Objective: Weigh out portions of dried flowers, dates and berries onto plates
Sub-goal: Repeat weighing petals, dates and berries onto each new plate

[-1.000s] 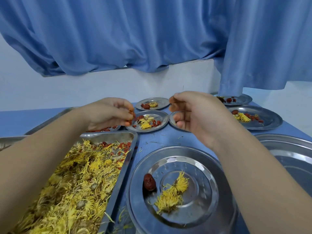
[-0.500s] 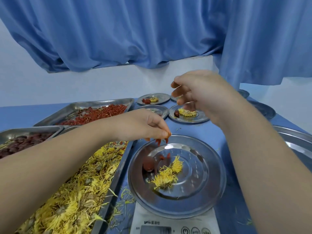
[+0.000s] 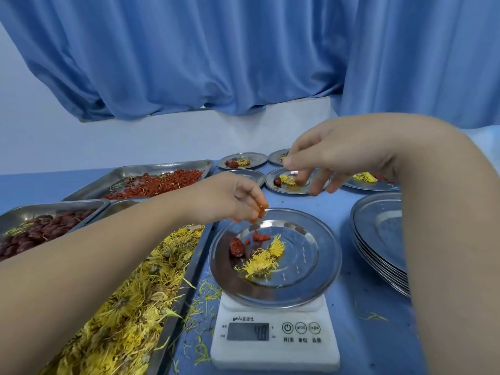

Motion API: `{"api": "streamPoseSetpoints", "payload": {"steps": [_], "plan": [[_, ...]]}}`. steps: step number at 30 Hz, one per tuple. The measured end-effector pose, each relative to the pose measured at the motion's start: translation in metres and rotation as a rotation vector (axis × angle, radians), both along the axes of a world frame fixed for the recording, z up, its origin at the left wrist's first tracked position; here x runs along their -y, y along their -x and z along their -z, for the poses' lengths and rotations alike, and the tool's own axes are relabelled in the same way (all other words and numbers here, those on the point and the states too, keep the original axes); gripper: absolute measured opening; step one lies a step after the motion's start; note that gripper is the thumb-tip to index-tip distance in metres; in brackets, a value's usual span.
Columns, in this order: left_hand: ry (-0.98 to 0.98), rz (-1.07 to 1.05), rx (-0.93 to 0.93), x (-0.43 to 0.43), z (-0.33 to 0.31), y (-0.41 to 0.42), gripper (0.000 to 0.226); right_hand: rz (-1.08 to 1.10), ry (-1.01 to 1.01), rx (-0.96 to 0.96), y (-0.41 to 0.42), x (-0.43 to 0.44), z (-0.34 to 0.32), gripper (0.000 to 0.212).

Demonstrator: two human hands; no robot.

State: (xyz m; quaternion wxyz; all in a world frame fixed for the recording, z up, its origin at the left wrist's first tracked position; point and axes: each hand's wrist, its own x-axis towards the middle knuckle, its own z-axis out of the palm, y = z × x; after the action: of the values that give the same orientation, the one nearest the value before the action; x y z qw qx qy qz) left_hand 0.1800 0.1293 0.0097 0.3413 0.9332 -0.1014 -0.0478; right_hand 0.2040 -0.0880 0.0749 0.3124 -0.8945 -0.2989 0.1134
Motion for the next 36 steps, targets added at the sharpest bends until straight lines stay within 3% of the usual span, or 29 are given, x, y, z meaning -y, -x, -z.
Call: {"api": "streamPoseSetpoints", "payload": {"steps": [7, 11, 18, 24, 30, 36], "plan": [[-0.096, -0.080, 0.134, -0.001, 0.005, 0.010, 0.004, 0.022, 0.108, 0.252, 0.034, 0.006, 0.008, 0.024], [-0.137, -0.129, 0.192, 0.003, 0.006, 0.013, 0.015, 0.035, 0.237, 0.456, 0.051, 0.026, 0.036, 0.022], [-0.172, -0.206, 0.176, 0.016, 0.008, 0.018, 0.031, 0.129, 0.045, 0.564, 0.076, 0.046, 0.106, 0.021], [-0.170, -0.213, 0.144, 0.023, 0.008, 0.024, 0.018, 0.156, -0.074, 0.626, 0.079, 0.051, 0.125, 0.025], [0.072, -0.274, 0.185, 0.024, 0.010, 0.041, 0.012, 0.201, -0.159, 0.575, 0.077, 0.051, 0.134, 0.017], [0.491, -0.429, 0.281, 0.016, 0.027, 0.065, 0.016, 0.255, -0.220, 0.436, 0.075, 0.046, 0.144, 0.011]]}}
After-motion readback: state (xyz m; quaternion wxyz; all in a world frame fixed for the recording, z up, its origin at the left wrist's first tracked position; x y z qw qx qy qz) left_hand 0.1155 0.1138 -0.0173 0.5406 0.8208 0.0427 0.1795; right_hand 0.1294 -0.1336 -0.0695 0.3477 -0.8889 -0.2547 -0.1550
